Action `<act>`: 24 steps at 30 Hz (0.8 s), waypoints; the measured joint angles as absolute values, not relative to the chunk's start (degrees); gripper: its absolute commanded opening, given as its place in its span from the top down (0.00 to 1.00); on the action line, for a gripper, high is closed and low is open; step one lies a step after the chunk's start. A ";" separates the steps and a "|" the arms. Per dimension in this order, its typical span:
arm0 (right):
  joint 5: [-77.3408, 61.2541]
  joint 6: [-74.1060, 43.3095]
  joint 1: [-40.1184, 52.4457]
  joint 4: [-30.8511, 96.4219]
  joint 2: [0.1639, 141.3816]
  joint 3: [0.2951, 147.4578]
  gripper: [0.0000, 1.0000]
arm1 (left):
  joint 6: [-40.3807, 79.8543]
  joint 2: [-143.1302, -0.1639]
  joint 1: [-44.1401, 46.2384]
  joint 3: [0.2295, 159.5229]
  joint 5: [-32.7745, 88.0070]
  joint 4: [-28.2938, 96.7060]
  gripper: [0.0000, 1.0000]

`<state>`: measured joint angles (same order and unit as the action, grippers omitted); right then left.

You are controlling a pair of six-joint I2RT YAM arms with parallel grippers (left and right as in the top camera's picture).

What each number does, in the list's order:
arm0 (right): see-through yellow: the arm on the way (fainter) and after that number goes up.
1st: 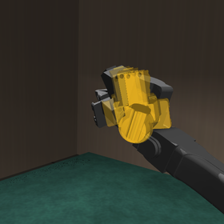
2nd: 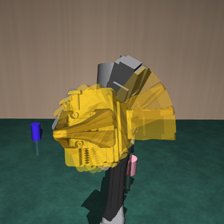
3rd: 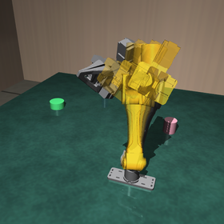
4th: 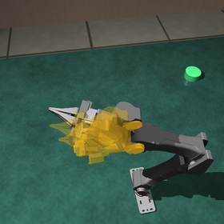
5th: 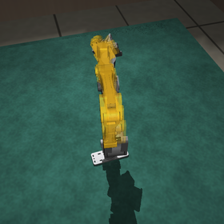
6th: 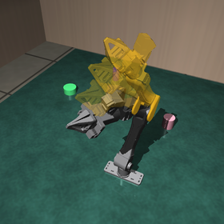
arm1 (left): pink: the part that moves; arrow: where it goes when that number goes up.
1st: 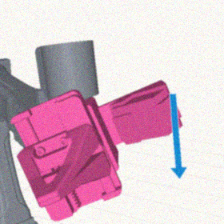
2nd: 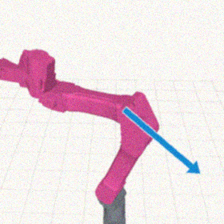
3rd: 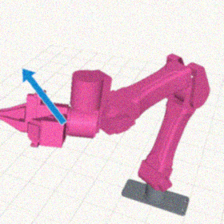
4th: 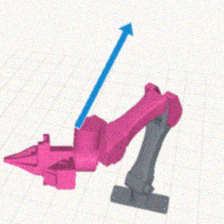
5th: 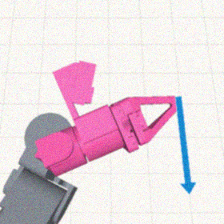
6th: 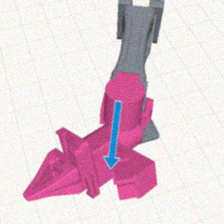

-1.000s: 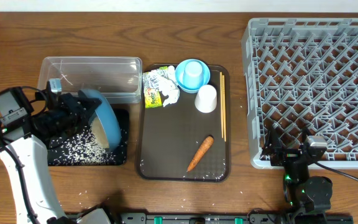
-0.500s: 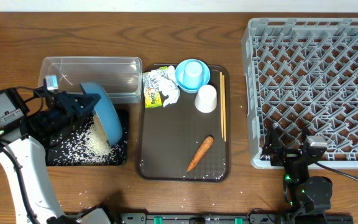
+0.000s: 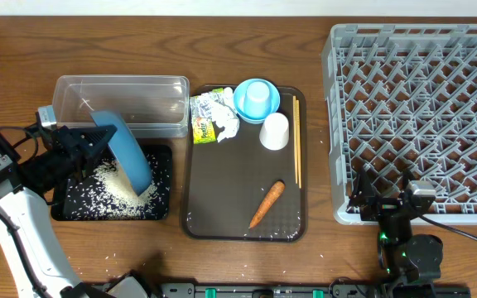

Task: Sort waste into correct bins and load items into the dishwasher rack
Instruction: 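Tilt the blue bowl with the left gripper, pouring rice onto black tray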

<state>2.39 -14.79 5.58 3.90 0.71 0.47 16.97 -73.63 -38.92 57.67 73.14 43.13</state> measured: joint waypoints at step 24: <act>2.39 -14.79 5.58 3.90 0.71 0.47 0.01 | 16.60 -73.63 -40.91 57.67 76.27 43.70 0.94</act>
